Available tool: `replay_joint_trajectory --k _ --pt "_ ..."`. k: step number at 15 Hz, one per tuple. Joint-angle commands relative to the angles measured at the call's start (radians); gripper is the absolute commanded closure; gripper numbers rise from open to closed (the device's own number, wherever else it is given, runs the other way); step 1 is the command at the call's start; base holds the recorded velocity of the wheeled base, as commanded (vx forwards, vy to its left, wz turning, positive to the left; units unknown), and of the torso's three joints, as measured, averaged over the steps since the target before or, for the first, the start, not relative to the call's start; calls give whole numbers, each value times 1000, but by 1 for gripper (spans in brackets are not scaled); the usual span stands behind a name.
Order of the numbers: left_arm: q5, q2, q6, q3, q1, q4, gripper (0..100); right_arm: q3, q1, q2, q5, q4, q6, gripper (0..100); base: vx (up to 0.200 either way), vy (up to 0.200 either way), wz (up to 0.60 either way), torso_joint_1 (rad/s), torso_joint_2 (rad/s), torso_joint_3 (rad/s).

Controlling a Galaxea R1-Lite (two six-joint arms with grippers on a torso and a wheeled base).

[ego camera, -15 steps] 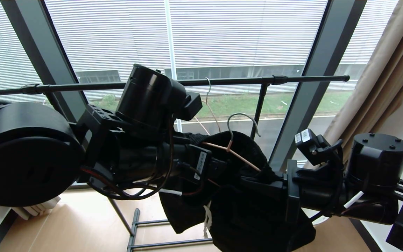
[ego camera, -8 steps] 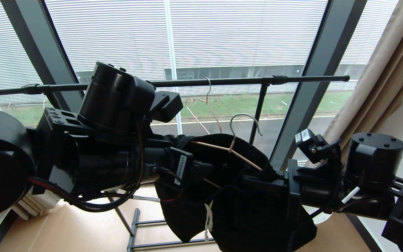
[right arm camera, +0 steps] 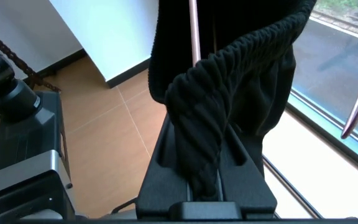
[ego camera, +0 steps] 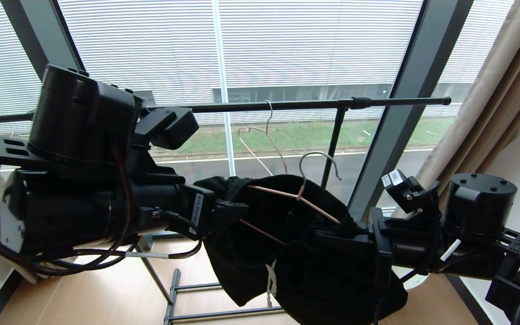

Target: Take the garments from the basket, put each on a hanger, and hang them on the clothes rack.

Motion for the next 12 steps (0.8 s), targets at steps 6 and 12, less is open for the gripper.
replay_joint_trajectory --k 6,12 --pt "-643 -71 525 23 420 0 0 39 -57 -8 215 0 -11 100 0 0 0 0 0 0" --pt "-958 102 993 22 464 3 0 96 -63 -13 253 -101 -14 100 0 0 0 0 0 0"
